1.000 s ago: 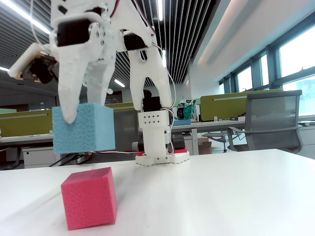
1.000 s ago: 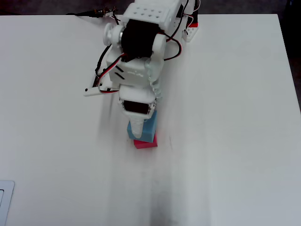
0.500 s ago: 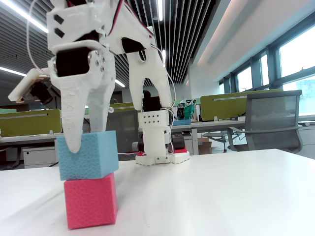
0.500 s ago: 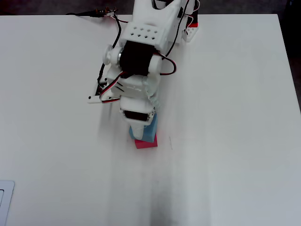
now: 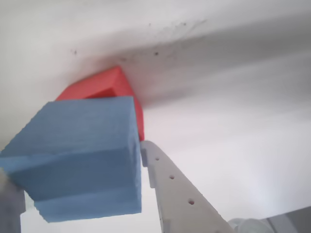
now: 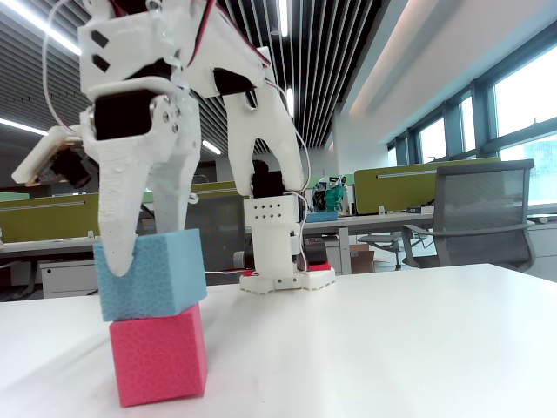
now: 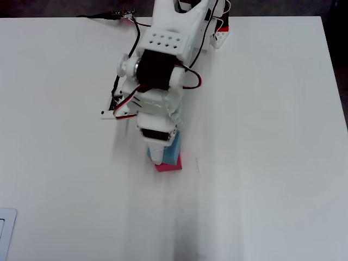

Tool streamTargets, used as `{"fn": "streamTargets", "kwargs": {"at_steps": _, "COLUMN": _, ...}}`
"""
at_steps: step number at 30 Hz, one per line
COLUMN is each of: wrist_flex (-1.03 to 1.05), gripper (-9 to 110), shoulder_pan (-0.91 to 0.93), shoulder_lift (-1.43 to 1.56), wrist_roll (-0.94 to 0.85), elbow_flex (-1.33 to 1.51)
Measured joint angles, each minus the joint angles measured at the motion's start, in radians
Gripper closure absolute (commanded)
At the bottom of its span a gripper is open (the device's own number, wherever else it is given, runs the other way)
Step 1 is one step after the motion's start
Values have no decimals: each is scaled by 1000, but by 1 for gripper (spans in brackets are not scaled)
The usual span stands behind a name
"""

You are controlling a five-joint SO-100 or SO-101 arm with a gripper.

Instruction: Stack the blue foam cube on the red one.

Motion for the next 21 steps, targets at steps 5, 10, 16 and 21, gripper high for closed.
{"fn": "streamTargets", "kwargs": {"at_steps": 5, "wrist_flex": 17, "gripper": 68, "shoulder_pan": 0, "shoulder_lift": 80, "wrist_roll": 0, "elbow_flex": 2}}
{"fn": "streamTargets", "kwargs": {"at_steps": 10, "wrist_flex": 17, "gripper": 70, "shoulder_pan": -6, "shoulder_lift": 204, "wrist_roll": 0, "elbow_flex": 32}}
{"fn": "streamTargets", "kwargs": {"at_steps": 16, "wrist_flex": 18, "gripper": 76, "shoulder_pan": -17, "shoulder_lift": 449, "wrist_roll": 20, "elbow_flex": 146}}
{"fn": "streamTargets", "kwargs": {"at_steps": 21, "wrist_flex": -81, "gripper": 81, "shoulder_pan": 17, "shoulder_lift": 744, "wrist_roll": 35, "elbow_flex": 394}}
